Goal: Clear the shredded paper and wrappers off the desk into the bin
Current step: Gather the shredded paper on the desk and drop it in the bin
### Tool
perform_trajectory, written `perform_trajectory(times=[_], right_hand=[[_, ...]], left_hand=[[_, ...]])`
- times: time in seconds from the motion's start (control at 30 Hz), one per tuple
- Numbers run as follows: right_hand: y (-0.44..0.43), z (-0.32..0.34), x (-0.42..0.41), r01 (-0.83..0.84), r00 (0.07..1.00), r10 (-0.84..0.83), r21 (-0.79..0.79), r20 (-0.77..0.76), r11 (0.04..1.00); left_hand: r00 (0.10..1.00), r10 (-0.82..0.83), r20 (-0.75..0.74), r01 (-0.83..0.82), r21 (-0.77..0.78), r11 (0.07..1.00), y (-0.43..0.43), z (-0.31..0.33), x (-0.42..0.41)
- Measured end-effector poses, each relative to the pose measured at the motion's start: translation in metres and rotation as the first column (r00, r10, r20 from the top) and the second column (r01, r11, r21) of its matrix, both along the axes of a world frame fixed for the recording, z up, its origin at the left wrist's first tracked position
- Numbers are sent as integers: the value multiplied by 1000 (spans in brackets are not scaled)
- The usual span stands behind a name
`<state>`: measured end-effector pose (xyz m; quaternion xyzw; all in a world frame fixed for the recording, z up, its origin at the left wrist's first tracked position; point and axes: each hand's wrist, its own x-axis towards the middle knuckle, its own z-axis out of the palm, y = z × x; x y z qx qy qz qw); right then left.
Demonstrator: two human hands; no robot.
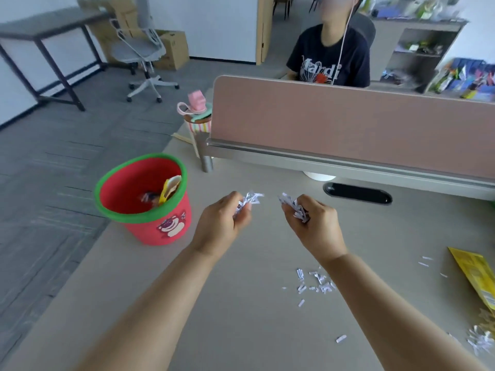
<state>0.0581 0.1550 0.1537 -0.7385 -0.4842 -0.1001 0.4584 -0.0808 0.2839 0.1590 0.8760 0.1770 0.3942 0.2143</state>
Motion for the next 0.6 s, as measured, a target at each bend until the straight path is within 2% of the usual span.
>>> perform_trajectory(times=[0.1,0.23,0.33,0.4,0.47,0.53,0.6], right_hand=[[52,23,-21,-35,999,35,52,3,998],[119,47,-58,-125,992,123,139,23,982],[163,52,-87,-209,977,213,157,-7,965],[187,49,-102,-220,973,227,137,-40,966],[208,46,-113,-223,968,236,134,-82,965],[225,45,-119,-221,959,242,147,-144,964],[238,45,-123,-212,952,243,174,-184,962]], left_hand=[[994,108,12,-108,47,993,47,28,-34],[955,296,-22,-295,17,955,114,41,-77],[902,396,-171,-390,67,918,157,29,-97],[848,337,-408,-353,40,935,176,18,-102],[770,205,-604,-288,-42,957,186,11,-103],[776,115,-620,-233,-112,966,191,8,-108],[879,104,-465,-199,-161,967,195,4,-118]])
